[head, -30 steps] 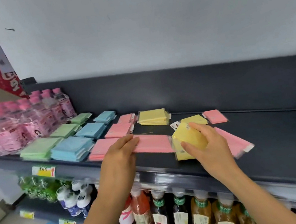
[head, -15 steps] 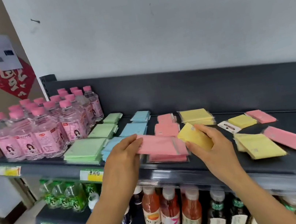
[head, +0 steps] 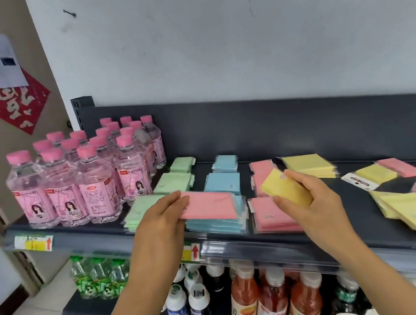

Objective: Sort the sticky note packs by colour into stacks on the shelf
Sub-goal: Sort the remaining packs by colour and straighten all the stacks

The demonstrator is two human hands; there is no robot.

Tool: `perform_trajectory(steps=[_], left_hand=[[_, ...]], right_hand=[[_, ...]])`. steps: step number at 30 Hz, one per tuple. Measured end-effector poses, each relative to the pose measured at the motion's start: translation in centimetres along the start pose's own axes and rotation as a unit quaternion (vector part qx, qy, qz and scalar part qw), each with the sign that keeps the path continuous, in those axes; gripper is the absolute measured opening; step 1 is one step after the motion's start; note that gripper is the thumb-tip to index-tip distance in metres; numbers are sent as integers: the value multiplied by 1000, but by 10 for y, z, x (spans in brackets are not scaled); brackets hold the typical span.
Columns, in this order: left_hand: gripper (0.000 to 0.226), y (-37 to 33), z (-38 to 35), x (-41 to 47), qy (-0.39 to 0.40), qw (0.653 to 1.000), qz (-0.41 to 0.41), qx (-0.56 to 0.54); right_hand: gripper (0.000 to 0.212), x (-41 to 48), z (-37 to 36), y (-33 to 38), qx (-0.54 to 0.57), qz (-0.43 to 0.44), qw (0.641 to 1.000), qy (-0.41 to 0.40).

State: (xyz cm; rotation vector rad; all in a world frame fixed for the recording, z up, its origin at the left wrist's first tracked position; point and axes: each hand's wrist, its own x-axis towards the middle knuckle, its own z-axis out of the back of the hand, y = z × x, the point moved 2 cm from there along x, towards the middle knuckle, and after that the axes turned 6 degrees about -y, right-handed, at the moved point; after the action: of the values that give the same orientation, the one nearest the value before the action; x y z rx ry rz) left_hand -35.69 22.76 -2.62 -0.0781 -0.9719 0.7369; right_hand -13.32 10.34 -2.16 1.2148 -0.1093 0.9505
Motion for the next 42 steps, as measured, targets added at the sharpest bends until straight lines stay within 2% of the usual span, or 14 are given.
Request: perform_trajectory(steps=[11, 13, 14, 16, 18, 20, 23, 27, 30, 35, 38, 40, 42], left_hand=[[34, -45, -42, 29, 68, 997, -38, -17], [51, -59, -55, 34, 91, 995, -39, -34], [48, -68, -59, 35, 99, 993, -52, -34], [27, -84, -70, 35, 134, 984, -115, 2], [43, -94, -82, 31, 152, 975, -148, 61], [41, -95, -93, 30, 181, 967, -152, 99], [32, -90, -108, 28, 227, 947, -198, 109], [63, -83, -110, 34, 301, 915, -219, 155], [61, -83, -107, 38, 309, 914, -225, 136], [67, -90, -105, 50, 243, 955, -167, 18], [76, -101, -105, 62, 190, 969, -57, -148], [65, -106, -111, 68, 168, 961, 1, -218], [42, -112, -118, 72, 158, 955, 31, -251]], right_hand=[[51, 40, 21, -30, -15, -1, 999, -50], [51, 45, 28, -39, -20, -3, 998, -57], [51, 48, 32, -44, -23, -3, 998, -60], [49, 52, 36, -50, -23, -7, 998, -64], [49, 56, 38, -55, -18, -12, 998, -63], [50, 58, 39, -57, -17, -11, 998, -58], [52, 61, 40, -59, -16, -8, 999, -51], [52, 64, 41, -57, -25, 8, 999, -47], [52, 67, 43, -56, -30, 21, 998, -42], [55, 73, 46, -54, -34, 37, 999, -13], [62, 73, 46, -52, -40, 51, 998, 21], [68, 71, 45, -49, -47, 66, 996, 39], [71, 68, 44, -46, -49, 76, 994, 63]])
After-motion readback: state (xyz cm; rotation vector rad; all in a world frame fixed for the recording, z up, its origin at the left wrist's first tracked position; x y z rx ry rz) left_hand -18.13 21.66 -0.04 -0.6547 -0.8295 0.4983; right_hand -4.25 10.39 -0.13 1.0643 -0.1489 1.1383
